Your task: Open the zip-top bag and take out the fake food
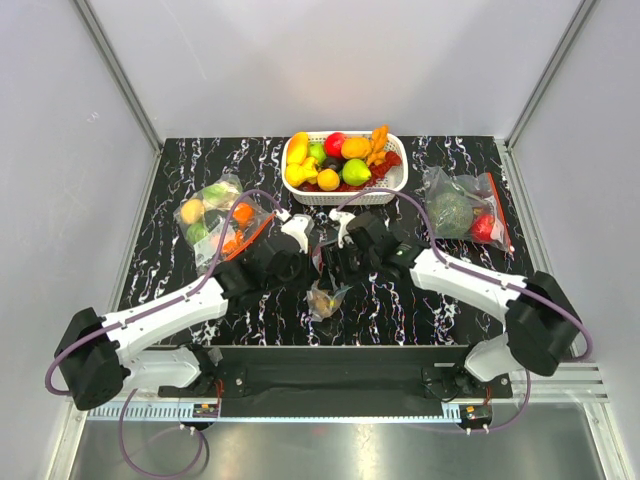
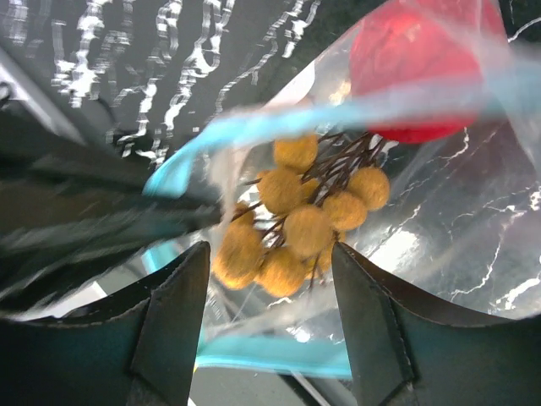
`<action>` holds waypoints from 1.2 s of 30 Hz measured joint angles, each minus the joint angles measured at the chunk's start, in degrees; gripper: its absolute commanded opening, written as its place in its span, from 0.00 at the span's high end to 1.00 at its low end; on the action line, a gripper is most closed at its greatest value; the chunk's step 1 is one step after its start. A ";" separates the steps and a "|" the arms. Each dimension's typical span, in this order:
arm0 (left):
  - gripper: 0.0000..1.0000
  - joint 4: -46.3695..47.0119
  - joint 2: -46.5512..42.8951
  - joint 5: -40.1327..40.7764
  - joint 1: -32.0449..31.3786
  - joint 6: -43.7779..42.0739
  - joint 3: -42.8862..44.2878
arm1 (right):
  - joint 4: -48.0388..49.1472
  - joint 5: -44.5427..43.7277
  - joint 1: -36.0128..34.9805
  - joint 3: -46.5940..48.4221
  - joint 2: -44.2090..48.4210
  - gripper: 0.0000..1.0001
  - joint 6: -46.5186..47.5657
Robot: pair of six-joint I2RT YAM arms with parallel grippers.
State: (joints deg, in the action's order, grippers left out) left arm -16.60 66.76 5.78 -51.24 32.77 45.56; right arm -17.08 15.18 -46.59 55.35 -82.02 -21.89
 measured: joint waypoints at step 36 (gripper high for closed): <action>1.00 -3.08 -1.18 4.57 -0.07 -1.44 -0.26 | -2.16 -13.22 -2.82 1.64 6.95 1.00 -0.66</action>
State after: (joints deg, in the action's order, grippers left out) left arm -19.68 65.58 10.35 -51.31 31.33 45.30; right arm -19.25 1.96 -49.41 56.99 -75.07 -22.55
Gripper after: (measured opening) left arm 0.012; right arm 0.053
